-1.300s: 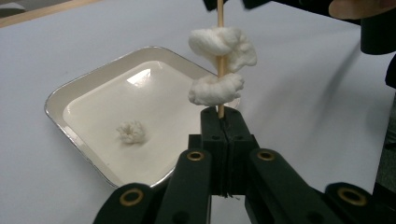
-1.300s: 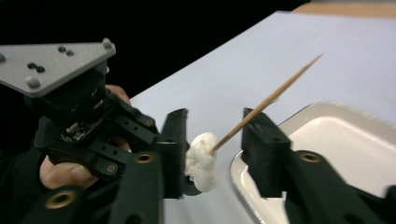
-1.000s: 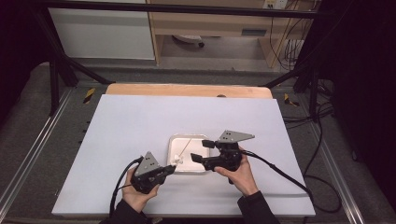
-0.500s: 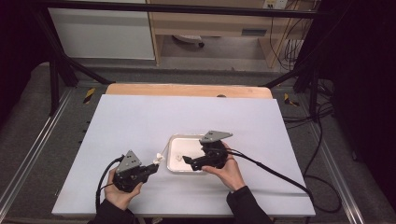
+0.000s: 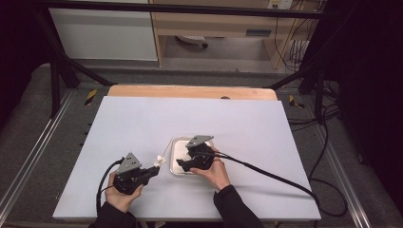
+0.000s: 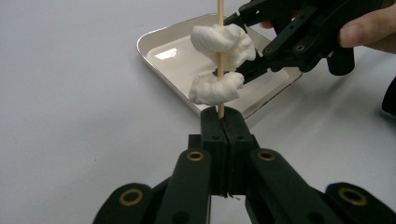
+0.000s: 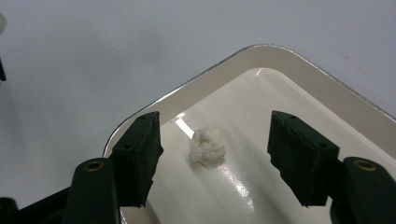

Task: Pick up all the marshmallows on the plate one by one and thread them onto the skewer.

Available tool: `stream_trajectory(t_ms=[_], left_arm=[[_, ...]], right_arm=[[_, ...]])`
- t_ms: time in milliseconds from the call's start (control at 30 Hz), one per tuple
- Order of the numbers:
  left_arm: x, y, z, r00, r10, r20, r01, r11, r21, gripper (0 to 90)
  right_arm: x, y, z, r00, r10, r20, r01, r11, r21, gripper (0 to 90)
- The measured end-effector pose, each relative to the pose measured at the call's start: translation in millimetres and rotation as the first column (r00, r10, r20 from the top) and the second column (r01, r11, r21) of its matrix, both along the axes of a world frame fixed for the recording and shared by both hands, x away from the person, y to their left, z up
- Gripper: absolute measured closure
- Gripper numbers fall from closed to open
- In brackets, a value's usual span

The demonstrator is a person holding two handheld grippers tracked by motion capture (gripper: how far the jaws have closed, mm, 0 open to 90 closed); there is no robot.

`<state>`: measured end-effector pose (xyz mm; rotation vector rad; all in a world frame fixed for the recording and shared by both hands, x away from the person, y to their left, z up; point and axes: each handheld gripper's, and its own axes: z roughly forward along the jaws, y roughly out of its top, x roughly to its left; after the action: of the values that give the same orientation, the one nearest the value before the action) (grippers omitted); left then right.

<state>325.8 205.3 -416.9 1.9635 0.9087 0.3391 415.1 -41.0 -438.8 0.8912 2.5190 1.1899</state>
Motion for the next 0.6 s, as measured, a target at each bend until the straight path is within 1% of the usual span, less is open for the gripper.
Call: stream_trajectory(t_ms=[33, 133, 233, 267, 333, 500, 600], left_arm=[[0.2, 0.1, 0.0, 1.0, 0.0, -0.002, 0.0, 1.0, 0.0, 88.8], [0.4, 0.2, -0.3, 1.0, 0.0, -0.003, 0.0, 1.0, 0.0, 88.8], [0.5, -0.2, -0.7, 1.0, -0.001, -0.003, 0.001, 1.0, 0.0, 88.8], [0.4, -0.4, -0.8, 1.0, 0.0, -0.003, 0.0, 1.0, 0.0, 88.8], [0.4, -0.9, -1.1, 1.0, -0.001, -0.004, 0.001, 1.0, 0.001, 88.8], [0.6, -1.2, -1.4, 1.0, -0.003, -0.004, 0.003, 1.0, 0.002, 88.8], [0.5, -1.8, -1.6, 1.0, -0.004, -0.005, 0.004, 1.0, 0.002, 88.8]], right_arm=[[0.5, 0.6, -1.6, 1.0, -0.002, -0.004, 0.002, 1.0, -0.001, 39.9], [1.9, 1.4, -7.1, 1.0, 0.006, -0.007, -0.006, 1.0, -0.029, 47.5], [1.4, 2.7, -9.7, 0.9996, 0.027, -0.005, -0.028, 0.999, -0.023, 54.6], [1.1, 3.4, -10.8, 0.9995, 0.032, -0.006, -0.033, 0.999, -0.018, 56.2], [1.2, 3.5, -12.6, 0.9993, 0.037, -0.004, -0.037, 0.999, -0.03, 59.5], [0.6, 3.3, -12.8, 0.9982, 0.058, 0.015, -0.058, 0.998, -0.039, 68.3], [-0.6, 3.5, -13.0, 0.9979, 0.061, 0.018, -0.061, 0.997, -0.04, 70.9]])
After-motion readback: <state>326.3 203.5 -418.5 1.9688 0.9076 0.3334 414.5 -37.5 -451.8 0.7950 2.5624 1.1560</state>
